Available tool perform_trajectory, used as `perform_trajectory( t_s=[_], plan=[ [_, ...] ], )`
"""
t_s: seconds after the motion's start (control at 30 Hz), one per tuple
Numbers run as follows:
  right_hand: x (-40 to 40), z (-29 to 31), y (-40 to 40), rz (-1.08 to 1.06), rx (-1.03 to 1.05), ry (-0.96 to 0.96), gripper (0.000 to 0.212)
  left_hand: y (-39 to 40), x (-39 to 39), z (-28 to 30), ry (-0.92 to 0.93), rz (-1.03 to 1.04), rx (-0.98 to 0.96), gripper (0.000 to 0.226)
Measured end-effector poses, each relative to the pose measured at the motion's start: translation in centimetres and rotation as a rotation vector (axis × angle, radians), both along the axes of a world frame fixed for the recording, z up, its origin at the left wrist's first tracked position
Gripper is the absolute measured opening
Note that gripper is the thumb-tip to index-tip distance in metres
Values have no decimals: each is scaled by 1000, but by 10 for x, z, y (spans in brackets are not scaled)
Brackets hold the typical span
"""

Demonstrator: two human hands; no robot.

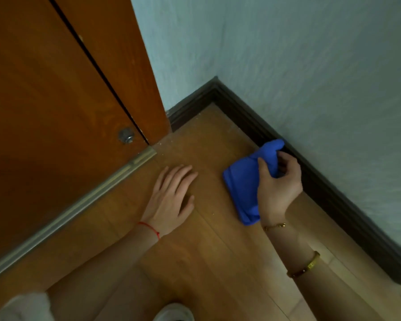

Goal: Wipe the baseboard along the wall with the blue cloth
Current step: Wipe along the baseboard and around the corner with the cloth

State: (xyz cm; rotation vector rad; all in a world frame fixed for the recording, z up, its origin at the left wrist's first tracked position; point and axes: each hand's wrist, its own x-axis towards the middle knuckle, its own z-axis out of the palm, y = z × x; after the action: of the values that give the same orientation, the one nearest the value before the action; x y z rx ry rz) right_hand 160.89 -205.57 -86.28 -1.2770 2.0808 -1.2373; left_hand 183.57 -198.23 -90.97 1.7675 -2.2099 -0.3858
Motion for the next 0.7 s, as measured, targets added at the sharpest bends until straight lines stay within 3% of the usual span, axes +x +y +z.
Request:
perform_trajectory(
  t_s=[0.1, 0.3, 0.47, 0.7],
  plan=[
    [-8, -3, 3, -142, -5, -50, 34, -5, -19, -3, -10, -79, 12, 55],
    [-1, -8, -6, -223, -59, -107, 26, -8, -41, -11, -45, -139, 21, 56],
    [-39, -8, 22, -287, -98, -29, 23, -7, -40, -10, -6, -146, 9, 55],
    [-30, -11, 20, -225, -81, 30, 26, -7, -41, -9, -23, -135, 36, 56]
  ],
)
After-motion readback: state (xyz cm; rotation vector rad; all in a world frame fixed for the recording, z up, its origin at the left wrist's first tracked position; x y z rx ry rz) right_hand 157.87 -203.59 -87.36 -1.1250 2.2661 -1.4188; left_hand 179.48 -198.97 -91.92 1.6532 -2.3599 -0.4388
